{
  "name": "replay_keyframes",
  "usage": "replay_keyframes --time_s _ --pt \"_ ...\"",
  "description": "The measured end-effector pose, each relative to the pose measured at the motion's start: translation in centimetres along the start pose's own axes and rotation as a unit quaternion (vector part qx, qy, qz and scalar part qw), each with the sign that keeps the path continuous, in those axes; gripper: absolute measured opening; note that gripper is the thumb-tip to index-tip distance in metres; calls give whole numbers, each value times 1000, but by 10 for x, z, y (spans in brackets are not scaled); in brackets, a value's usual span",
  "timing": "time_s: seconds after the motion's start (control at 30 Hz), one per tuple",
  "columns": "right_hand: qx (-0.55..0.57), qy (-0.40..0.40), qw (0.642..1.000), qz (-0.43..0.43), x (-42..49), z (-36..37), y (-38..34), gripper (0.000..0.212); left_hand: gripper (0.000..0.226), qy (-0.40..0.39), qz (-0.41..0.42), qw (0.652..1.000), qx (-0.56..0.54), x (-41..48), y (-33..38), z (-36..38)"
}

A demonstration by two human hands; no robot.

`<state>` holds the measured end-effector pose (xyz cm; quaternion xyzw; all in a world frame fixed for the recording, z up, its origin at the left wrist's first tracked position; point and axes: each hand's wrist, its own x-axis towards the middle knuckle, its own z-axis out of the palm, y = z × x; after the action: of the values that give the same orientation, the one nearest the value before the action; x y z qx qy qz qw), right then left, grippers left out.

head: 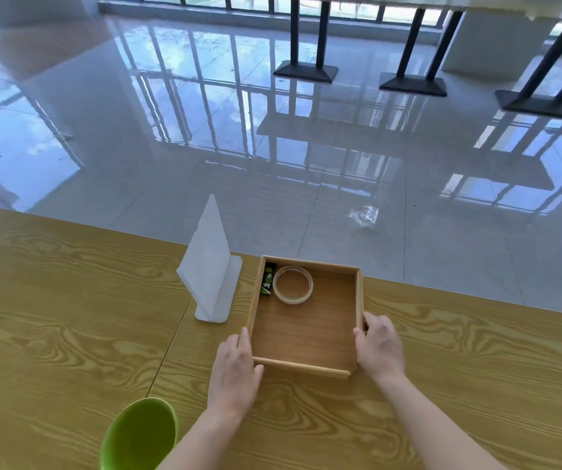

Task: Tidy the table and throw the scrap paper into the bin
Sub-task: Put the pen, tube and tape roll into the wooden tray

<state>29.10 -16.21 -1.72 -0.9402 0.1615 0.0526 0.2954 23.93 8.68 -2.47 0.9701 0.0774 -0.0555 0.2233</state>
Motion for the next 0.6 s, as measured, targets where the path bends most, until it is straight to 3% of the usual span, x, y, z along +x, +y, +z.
replay_keyframes --time_s 0.47,0.53,0.6 --pt "-2 10 1000 -19 5 17 -22 24 81 -4 -22 999 -25 10 -21 -11" --pt "-1 16 1000 -22 5 18 -22 15 77 -3 -49 997 -65 12 -20 -14" --pt "3 23 999 -22 4 19 -21 12 57 34 -89 988 -122 14 -19 -22"
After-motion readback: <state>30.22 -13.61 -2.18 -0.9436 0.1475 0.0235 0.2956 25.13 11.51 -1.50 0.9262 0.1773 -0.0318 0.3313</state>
